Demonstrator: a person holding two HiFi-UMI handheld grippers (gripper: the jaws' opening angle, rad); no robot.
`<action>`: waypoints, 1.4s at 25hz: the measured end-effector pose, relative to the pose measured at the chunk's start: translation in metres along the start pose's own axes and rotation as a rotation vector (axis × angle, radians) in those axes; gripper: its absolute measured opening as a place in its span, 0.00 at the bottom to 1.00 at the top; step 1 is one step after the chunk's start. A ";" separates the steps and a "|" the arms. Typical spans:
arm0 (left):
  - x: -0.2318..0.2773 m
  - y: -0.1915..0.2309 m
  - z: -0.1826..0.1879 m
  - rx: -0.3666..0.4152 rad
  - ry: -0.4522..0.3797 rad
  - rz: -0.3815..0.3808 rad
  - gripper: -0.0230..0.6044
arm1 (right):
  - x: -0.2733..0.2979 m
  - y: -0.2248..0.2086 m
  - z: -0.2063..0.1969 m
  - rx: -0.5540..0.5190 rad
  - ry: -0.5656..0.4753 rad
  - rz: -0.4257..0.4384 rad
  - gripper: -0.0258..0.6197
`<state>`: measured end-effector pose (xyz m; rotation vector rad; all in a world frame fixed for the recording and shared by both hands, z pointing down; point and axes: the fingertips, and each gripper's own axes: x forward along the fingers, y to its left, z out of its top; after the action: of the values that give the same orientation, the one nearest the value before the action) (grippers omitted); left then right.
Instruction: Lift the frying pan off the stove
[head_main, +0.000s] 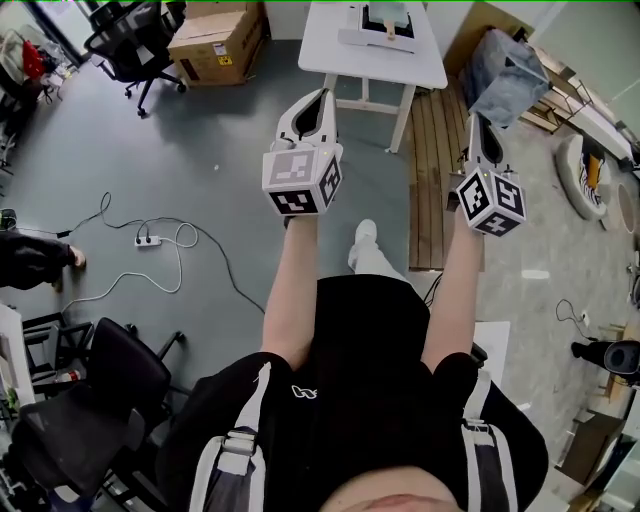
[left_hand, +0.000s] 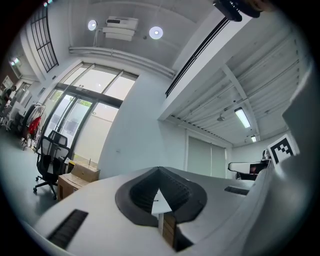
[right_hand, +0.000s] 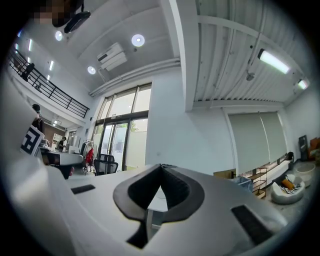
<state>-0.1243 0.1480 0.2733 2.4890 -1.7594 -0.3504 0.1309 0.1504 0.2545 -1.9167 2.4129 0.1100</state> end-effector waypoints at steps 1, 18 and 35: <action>0.001 0.002 0.001 0.005 -0.004 0.000 0.04 | 0.002 -0.001 0.001 0.002 -0.006 0.002 0.04; 0.111 -0.009 -0.019 0.048 0.012 -0.119 0.04 | 0.102 -0.043 -0.002 0.013 -0.061 0.033 0.04; 0.336 0.051 -0.116 0.017 0.228 -0.034 0.04 | 0.362 -0.106 -0.120 0.217 0.107 0.197 0.04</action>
<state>-0.0386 -0.1930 0.3480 2.4592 -1.6398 -0.0504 0.1525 -0.2357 0.3395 -1.6313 2.5546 -0.2424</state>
